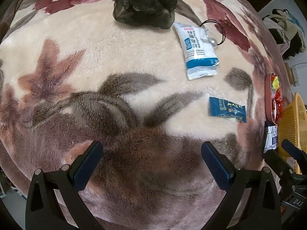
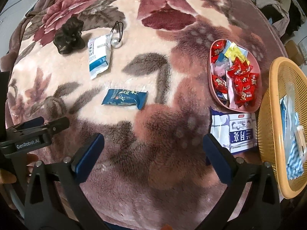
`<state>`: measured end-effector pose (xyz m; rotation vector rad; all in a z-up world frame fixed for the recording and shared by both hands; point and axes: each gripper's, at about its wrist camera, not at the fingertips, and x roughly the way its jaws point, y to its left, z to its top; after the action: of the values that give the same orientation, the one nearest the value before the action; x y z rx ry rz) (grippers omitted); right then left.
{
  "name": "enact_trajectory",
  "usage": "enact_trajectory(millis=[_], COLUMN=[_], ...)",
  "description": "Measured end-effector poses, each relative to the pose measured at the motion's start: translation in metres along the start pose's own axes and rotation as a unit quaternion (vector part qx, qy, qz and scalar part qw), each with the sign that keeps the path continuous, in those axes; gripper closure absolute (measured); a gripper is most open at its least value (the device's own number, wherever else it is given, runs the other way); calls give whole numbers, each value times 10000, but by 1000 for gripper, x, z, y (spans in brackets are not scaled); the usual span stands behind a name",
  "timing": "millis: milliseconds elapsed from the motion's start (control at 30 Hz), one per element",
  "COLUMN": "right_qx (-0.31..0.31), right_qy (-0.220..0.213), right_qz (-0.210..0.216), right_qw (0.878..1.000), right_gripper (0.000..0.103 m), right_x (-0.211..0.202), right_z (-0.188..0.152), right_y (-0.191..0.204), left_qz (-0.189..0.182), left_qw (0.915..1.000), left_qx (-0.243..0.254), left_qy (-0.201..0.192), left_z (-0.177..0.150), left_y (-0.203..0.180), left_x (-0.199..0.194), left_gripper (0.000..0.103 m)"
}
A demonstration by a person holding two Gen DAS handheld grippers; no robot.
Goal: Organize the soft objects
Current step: 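Grasp the white gauze pack with the left tool while the right tool grasps the blue snack bar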
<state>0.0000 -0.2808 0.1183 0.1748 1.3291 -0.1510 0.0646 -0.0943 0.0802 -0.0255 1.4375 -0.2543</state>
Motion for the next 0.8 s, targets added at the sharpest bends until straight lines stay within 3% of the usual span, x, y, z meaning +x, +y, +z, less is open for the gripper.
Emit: enact_trajectory(millis=[267, 567, 800], right_qx=[-16, -2, 150], right_qy=[11, 63, -200], right_qz=[65, 353, 329], right_qw=[10000, 9994, 9991], right_gripper=[0, 0, 0], right_x=[8, 31, 39], right_z=[6, 5, 42], right_y=[2, -5, -18], left_qz=[-131, -497, -515], left_qw=[9998, 9984, 9983], left_qx=[-98, -116, -11], left_qy=[-104, -233, -271], left_z=[12, 53, 80], left_y=[6, -16, -34], left_x=[2, 6, 12], left_gripper=[0, 1, 1])
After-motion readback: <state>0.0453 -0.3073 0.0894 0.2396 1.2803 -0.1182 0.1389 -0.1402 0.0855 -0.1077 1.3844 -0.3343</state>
